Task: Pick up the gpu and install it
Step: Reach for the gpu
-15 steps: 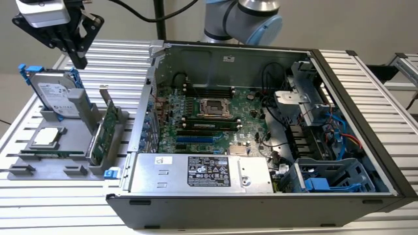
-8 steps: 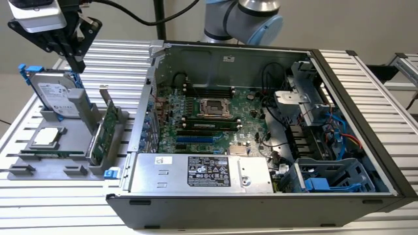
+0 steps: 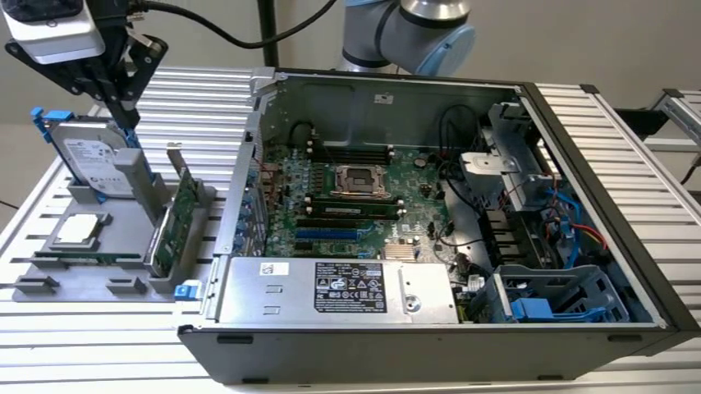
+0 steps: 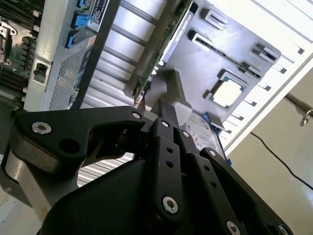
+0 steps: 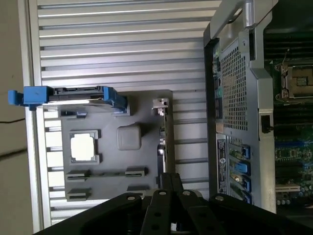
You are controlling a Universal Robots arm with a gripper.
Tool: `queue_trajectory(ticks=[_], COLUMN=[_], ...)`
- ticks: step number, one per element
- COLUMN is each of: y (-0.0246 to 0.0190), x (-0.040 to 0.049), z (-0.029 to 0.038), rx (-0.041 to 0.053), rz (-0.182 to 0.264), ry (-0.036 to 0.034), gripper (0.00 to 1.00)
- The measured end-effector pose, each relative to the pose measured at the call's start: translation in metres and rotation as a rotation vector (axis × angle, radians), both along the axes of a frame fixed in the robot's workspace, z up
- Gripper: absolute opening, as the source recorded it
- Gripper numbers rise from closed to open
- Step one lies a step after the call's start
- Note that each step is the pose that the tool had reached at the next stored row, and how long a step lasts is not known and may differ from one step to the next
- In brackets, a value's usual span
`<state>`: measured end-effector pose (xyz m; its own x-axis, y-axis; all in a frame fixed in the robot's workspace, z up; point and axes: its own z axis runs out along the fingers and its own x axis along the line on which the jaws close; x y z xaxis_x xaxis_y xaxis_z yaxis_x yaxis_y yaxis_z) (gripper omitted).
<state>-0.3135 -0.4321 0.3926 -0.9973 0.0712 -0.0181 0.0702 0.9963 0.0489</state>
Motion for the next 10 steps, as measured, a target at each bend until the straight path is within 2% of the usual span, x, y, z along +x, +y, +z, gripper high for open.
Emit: queue_trajectory(ticks=[10], y=[-0.0117], x=[0.0], z=[0.0], rx=[0.0], rz=[0.0], ry=[0.0], gripper=[0.0])
